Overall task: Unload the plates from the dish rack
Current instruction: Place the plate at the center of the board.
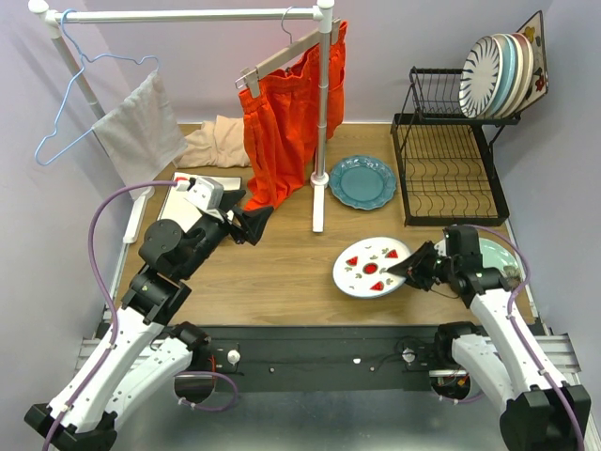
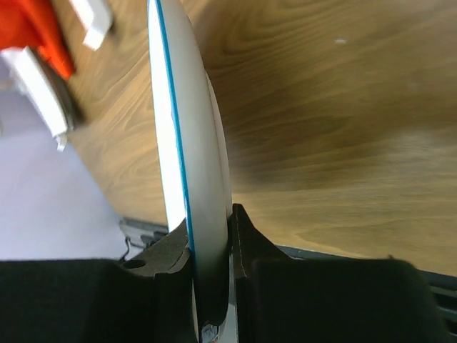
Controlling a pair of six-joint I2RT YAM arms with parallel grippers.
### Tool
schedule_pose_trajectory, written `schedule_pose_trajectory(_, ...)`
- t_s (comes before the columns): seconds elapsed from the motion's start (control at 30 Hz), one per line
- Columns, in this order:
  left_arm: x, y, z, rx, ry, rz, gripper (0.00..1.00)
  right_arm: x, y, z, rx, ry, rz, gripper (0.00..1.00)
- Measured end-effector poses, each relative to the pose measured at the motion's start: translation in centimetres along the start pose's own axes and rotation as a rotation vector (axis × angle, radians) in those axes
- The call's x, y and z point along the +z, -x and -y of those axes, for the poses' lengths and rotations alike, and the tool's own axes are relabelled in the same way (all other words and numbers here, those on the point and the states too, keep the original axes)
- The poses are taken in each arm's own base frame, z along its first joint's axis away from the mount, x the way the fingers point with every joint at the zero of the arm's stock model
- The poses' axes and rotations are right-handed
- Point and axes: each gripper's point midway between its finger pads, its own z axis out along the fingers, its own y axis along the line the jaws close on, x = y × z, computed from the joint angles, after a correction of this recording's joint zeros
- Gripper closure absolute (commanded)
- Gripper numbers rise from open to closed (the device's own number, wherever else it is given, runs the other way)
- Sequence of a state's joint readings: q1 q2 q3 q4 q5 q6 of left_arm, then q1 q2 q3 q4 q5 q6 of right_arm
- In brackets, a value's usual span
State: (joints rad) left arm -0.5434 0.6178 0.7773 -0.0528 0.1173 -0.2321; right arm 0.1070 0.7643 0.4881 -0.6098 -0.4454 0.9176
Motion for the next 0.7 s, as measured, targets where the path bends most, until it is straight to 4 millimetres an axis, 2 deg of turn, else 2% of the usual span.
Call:
schedule_pose_trajectory(0.23, 0.0, 0.0, 0.0, 0.000, 0.000, 0.000, 0.16, 0.7, 0.4, 2.4, 0.094, -0.094, 0.057, 0.98)
schedule_pose_trajectory(0.37, 0.0, 0.0, 0.0, 0.000, 0.000, -0.001, 0.16, 0.9, 0.7, 2.6, 0.120, -0.104, 0.073, 0.85)
schedule_pose_trajectory(0.7, 0.0, 0.0, 0.0, 0.000, 0.000, 0.000, 0.16, 1.3, 3.0, 3.1, 0.207, -0.142, 0.196, 0.70)
